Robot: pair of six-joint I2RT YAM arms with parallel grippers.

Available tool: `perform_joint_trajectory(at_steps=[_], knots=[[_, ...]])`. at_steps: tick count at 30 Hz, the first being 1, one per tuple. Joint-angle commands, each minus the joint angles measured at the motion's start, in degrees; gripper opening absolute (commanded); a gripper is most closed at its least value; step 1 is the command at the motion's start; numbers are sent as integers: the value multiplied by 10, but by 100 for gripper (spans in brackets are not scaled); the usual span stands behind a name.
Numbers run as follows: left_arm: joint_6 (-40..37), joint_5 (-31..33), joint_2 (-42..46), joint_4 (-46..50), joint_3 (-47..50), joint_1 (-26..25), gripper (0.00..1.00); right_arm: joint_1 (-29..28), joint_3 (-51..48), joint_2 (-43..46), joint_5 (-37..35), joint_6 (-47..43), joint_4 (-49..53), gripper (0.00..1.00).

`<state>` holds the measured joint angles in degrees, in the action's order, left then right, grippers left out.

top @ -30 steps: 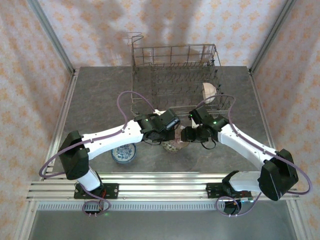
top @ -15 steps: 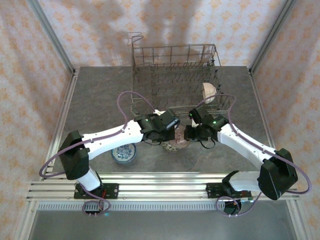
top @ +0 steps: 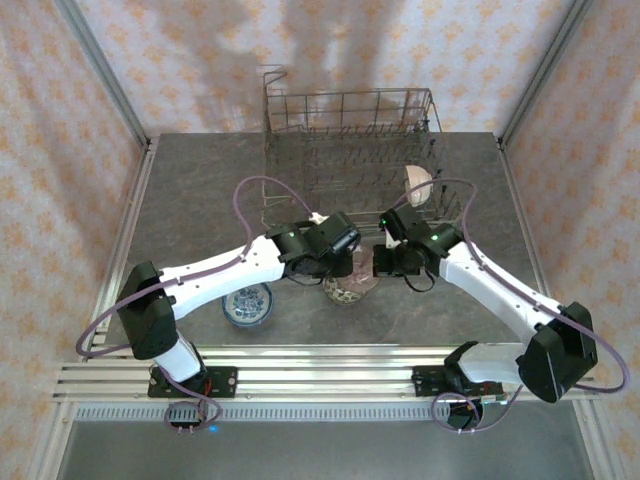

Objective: Load the bowls into the dish rack

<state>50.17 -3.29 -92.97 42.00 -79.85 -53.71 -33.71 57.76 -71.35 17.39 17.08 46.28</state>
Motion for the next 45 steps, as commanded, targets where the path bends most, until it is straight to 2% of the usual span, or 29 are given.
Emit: perform_joint_trajectory(at_steps=[1,3,6,16,19,24,28,33,35,45], knots=[[-26,-1,30,0,-37,8,49,-3,38,31,-27,-14,41,0],[-31,-8,43,-1,-43,17,55,-3,59,49,-33,-22,60,0],[-34,-26,66,-2,-43,39,59,-3,103,51,-53,-34,91,0],[-44,23,163,53,-48,130,68,10,232,24,-108,-59,145,0],[-41,30,199,61,-19,174,71,17,254,10,-127,-64,145,0],[-33,-10,250,41,50,268,71,36,288,-28,-164,-73,125,0],[-57,-32,266,38,77,335,71,45,334,-81,-179,-78,121,0],[-86,-93,244,11,111,437,71,55,401,-152,-221,-69,123,0],[-98,-107,216,-2,122,459,70,61,439,-182,-241,-73,132,0],[-175,-131,21,-36,94,469,66,68,571,-288,-379,-117,149,0]])
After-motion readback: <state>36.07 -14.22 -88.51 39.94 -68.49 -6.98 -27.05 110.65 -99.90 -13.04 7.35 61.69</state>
